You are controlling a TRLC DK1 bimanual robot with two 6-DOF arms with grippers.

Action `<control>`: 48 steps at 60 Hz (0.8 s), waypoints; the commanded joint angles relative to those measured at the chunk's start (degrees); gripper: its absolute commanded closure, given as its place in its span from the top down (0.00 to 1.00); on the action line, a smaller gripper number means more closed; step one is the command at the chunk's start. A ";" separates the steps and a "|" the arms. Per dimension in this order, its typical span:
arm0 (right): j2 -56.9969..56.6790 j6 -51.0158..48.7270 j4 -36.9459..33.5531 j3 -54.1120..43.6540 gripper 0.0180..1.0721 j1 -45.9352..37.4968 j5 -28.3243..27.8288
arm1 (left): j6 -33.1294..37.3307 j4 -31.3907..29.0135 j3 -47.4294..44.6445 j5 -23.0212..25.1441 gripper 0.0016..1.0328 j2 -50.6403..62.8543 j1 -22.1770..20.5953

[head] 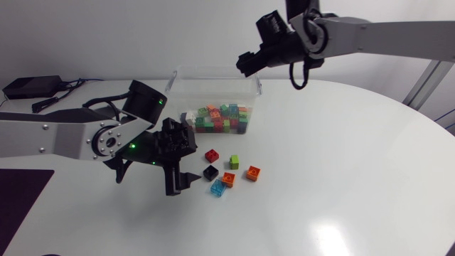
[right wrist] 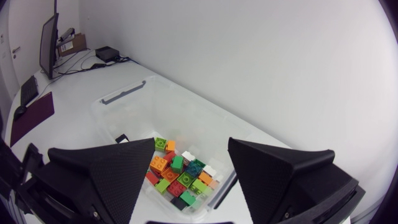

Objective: Place the duplo bricks in the container

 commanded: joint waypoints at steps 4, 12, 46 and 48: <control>-10.62 -2.17 -0.79 -9.82 0.88 -1.82 -3.00 | 6.71 -0.61 0.76 1.05 0.95 4.25 -0.73; -17.92 -5.60 -1.32 -20.19 0.88 -1.91 -4.76 | 12.16 -3.16 4.01 1.05 0.95 8.21 -1.78; -33.39 -14.12 -7.03 -44.98 0.88 -0.94 -8.89 | 31.06 -18.71 20.09 -0.53 0.91 21.83 -2.75; -33.83 -14.30 -7.21 -45.86 0.88 -0.59 -8.89 | 31.58 -19.59 21.15 -0.62 0.90 22.54 -2.49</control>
